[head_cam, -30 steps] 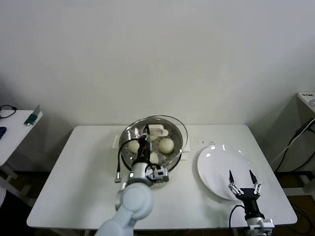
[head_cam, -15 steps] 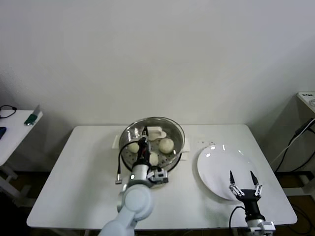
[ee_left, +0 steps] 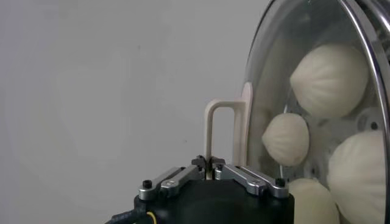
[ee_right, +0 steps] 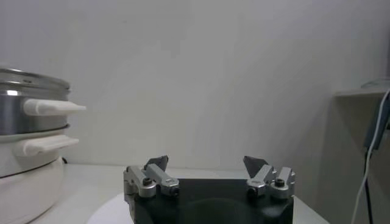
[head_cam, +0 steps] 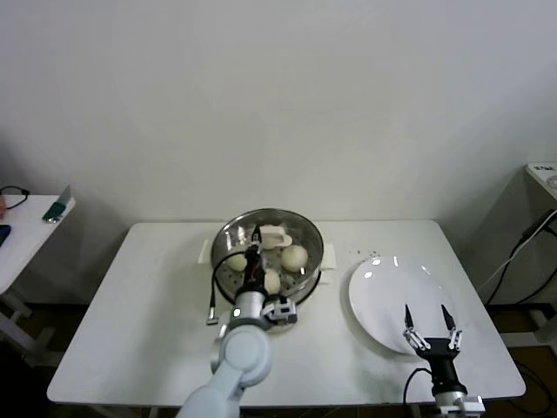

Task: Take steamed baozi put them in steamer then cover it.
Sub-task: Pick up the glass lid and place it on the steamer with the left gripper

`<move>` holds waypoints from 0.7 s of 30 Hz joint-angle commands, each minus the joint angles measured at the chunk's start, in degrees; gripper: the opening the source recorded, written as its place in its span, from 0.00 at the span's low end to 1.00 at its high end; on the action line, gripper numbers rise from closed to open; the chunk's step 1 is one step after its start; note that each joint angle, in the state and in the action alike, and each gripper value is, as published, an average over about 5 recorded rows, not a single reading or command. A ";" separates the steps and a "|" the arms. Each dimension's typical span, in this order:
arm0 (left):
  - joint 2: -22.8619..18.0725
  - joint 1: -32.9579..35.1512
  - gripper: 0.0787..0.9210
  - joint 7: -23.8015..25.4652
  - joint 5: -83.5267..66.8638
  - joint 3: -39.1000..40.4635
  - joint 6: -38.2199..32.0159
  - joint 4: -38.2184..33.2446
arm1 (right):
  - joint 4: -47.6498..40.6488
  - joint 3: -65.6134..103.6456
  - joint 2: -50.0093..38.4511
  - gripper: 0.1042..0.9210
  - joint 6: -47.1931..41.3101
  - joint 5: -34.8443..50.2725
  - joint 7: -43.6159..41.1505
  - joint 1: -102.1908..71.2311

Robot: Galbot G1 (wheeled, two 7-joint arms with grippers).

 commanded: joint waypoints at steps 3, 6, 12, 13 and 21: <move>0.27 0.50 0.07 -0.71 0.42 -0.92 -0.20 1.37 | -0.02 0.07 0.16 0.88 0.23 -0.16 0.03 0.12; 0.24 0.44 0.07 -1.13 0.37 -1.33 -0.29 1.53 | -0.25 -0.01 0.27 0.88 0.36 -0.30 0.04 0.15; 0.08 0.49 0.07 -1.78 0.43 -1.69 -0.54 2.45 | -0.51 -0.16 0.41 0.88 0.45 -0.38 -0.01 0.02; 0.08 0.56 0.07 -1.82 0.42 -1.70 -0.62 2.54 | -0.51 -0.17 0.42 0.88 0.44 -0.38 -0.03 0.01; 1.07 1.62 0.07 0.09 -0.63 -1.04 -0.88 -0.13 | -0.53 -0.39 0.42 0.88 0.23 -0.47 -0.37 0.08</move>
